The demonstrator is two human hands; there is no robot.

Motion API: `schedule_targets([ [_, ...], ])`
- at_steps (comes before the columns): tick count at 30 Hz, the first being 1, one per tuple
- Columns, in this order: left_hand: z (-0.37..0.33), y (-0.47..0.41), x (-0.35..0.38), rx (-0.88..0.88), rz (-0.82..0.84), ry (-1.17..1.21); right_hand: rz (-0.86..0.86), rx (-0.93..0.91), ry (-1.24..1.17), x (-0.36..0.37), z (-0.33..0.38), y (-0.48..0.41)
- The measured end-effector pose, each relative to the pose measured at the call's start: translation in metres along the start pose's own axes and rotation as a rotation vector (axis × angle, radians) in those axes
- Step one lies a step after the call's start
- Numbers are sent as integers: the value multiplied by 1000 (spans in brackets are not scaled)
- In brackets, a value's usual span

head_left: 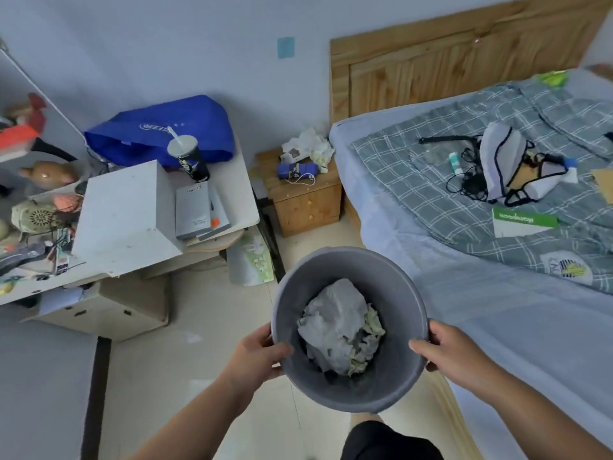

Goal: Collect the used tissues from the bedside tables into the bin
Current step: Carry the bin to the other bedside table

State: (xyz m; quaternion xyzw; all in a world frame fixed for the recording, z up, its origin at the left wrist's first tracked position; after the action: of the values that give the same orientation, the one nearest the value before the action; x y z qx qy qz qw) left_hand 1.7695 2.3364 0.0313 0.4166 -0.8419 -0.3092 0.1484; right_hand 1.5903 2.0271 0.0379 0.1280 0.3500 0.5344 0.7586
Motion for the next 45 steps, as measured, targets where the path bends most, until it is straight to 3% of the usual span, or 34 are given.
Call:
schedule_targets([
  [6, -77, -83, -10, -48, -54, 7, 91, -3, 5, -38, 56, -105],
  [15, -174, -180, -23, 35, -103, 113, -1, -158, 138, -110, 195, -227],
  [25, -217, -331, -64, -124, -60, 140, 7, 69, 45, -96, 216, -367],
  [30, -234, -389, -82, -195, -126, 141, 14, 191, 19, -93, 231, -438],
  [36, -190, -463, -87, -343, -287, 205, 37, 250, 92, -69, 213, -551],
  [45, -35, -614, -74, -565, -376, 271, 151, 391, 142, 18, 59, -727],
])
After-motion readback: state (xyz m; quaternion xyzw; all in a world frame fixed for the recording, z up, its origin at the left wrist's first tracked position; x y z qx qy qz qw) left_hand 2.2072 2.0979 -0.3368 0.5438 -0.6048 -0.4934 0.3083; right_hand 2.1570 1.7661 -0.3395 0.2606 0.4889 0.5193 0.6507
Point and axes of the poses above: each hand's wrist, its own y-axis away from the middle knuckle, its own x-axis out of the palm, z = x × y, the point moved 9 cm from there along -y, towards the middle knuckle, and after that the axes turned 2 degrees about -y, right-handed, at the moved point
